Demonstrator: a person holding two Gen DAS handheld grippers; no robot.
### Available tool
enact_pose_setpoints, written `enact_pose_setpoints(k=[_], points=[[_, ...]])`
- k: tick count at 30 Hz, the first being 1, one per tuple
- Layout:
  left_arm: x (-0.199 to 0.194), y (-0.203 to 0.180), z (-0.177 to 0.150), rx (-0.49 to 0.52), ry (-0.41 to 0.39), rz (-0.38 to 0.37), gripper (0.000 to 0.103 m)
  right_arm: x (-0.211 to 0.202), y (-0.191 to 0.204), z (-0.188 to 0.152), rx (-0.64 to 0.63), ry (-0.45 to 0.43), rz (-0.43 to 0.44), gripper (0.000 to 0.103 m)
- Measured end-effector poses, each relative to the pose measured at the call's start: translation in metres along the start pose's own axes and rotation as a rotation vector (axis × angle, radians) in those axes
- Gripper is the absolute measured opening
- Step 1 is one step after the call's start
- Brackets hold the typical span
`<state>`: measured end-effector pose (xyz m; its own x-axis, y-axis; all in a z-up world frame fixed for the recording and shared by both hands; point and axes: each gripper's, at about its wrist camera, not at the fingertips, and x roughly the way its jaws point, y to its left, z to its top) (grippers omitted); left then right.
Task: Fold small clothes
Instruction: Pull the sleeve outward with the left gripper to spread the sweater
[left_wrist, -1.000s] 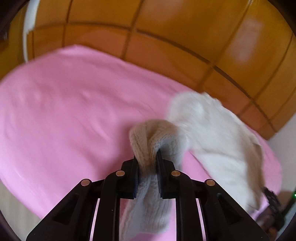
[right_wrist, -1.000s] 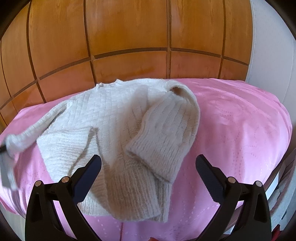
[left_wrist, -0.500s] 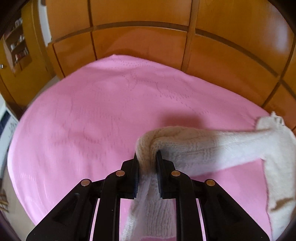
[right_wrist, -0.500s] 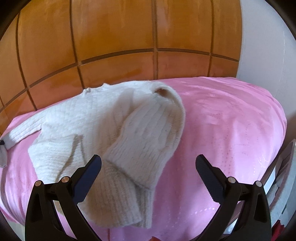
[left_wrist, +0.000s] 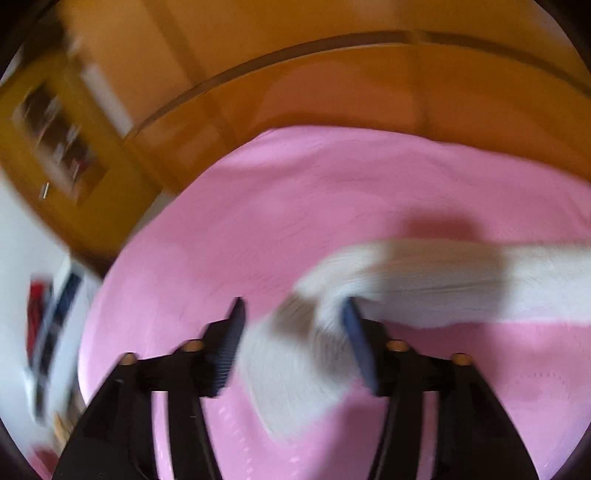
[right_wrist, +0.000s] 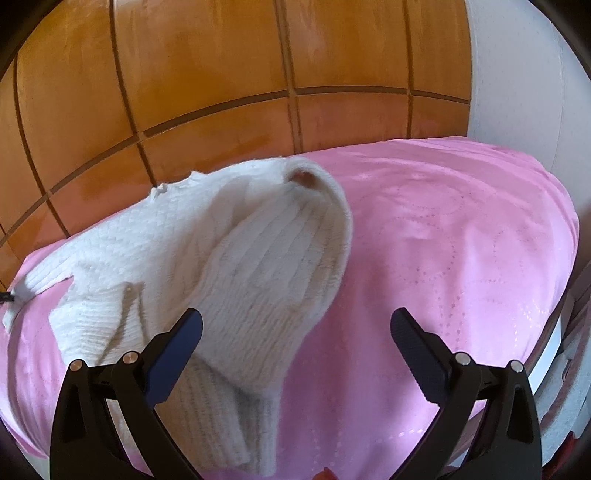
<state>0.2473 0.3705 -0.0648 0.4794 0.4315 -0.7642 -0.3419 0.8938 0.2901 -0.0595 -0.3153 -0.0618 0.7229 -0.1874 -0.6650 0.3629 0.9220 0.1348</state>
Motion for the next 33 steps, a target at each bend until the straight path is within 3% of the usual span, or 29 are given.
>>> enact_pose_setpoints(k=[2, 4, 8, 11, 13, 14, 18, 22, 26, 28, 30, 33], points=[[-0.001, 0.029, -0.002, -0.121, 0.014, 0.009, 0.058, 0.0, -0.007, 0.002, 0.022, -0.006, -0.001, 0.101], [-0.019, 0.045, -0.01, -0.186, -0.048, -0.015, 0.058, 0.001, -0.016, 0.004, 0.05, -0.01, 0.0, 0.101], [-0.075, 0.018, -0.027, -0.063, -0.228, -0.131, 0.058, 0.003, -0.028, 0.007, 0.078, -0.016, -0.019, 0.101], [-0.118, -0.024, -0.044, 0.022, -0.304, -0.305, 0.059, 0.003, -0.036, 0.006, 0.088, -0.026, -0.034, 0.101], [-0.144, -0.055, -0.057, 0.054, -0.331, -0.444, 0.075, 0.003, -0.042, 0.005, 0.094, -0.016, -0.043, 0.101], [-0.153, -0.069, -0.062, 0.069, -0.337, -0.507, 0.075, 0.004, -0.047, 0.005, 0.101, -0.001, -0.051, 0.101], [-0.198, -0.143, -0.088, 0.146, -0.318, -0.731, 0.075, 0.01, -0.066, 0.003, 0.139, 0.063, -0.022, 0.101], [-0.224, -0.197, -0.11, 0.23, -0.282, -0.877, 0.075, 0.006, -0.074, 0.001, 0.156, 0.051, 0.014, 0.101], [-0.233, -0.234, -0.127, 0.294, -0.264, -0.936, 0.075, 0.01, -0.073, -0.001, 0.189, 0.064, 0.106, 0.101], [-0.246, -0.261, -0.139, 0.314, -0.256, -0.942, 0.075, 0.018, -0.067, 0.0, 0.211, 0.094, 0.176, 0.092], [-0.238, -0.274, -0.144, 0.33, -0.231, -0.916, 0.075, 0.029, -0.058, 0.002, 0.228, 0.138, 0.238, 0.076], [-0.21, -0.29, -0.153, 0.31, -0.142, -0.902, 0.075, 0.048, -0.048, 0.003, 0.269, 0.201, 0.306, 0.067]])
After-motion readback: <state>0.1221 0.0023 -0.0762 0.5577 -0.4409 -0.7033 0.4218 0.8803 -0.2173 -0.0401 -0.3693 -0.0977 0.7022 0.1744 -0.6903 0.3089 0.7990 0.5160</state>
